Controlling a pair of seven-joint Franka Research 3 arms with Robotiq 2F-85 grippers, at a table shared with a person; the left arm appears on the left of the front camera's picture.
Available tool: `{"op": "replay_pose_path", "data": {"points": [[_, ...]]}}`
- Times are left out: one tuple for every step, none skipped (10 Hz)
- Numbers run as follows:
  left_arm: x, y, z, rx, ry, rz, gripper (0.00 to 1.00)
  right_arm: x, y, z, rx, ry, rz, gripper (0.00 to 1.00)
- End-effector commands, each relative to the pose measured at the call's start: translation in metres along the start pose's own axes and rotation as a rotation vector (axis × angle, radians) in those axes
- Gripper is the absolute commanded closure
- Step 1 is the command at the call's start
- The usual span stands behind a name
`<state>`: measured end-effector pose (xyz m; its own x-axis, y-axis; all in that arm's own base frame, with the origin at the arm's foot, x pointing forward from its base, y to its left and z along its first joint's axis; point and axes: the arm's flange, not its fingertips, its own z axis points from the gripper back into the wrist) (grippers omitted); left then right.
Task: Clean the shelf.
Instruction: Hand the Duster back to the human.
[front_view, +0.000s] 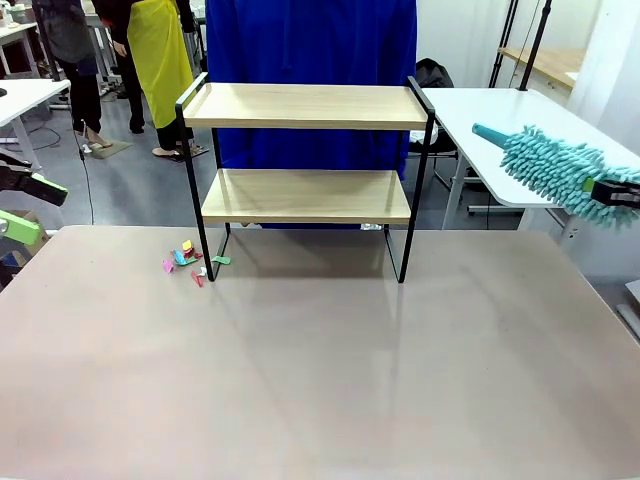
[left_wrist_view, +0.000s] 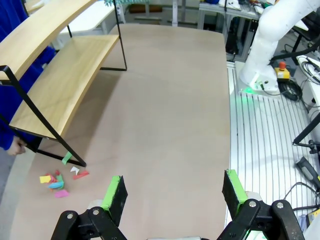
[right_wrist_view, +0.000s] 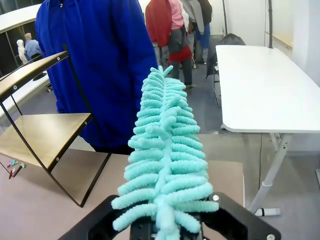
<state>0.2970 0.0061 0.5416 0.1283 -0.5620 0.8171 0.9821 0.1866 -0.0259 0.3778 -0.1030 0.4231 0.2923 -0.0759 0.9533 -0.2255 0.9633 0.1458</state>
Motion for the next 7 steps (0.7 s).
{"op": "replay_pose_path", "data": {"points": [[0.0016,0.0024,-0.0002,-0.007,-0.028,-0.018,0.0,0.0036,0.0008,0.0022,-0.008,0.002,0.002,0.83],[0.0016,0.0024,-0.0002,-0.007,-0.028,-0.018,0.0,0.0036,0.0008,0.0022,-0.008,0.002,0.002,0.83],[0.0016,0.0024,-0.0002,-0.007,-0.028,-0.018,0.0,0.0036,0.0008,0.0022,-0.008,0.002,0.002,0.83],[0.0016,0.0024,-0.0002,-0.007,-0.028,-0.018,0.0,0.0036,0.0008,0.0022,-0.008,0.002,0.002,0.83],[0.0016,0.0024,-0.0002,-0.007,-0.028,-0.018,0.0,0.0036,0.0008,0.0022,-0.008,0.002,0.002,0.83],[0.0016,0.0024,-0.0002,-0.007,-0.028,-0.018,0.0,0.0036,0.0008,0.0022,-0.008,0.002,0.002,0.83],[0.0016,0.0024,-0.0002,-0.007,-0.028,-0.018,0.0,0.0036,0.0008,0.0022,-0.008,0.002,0.002,0.83]]}}
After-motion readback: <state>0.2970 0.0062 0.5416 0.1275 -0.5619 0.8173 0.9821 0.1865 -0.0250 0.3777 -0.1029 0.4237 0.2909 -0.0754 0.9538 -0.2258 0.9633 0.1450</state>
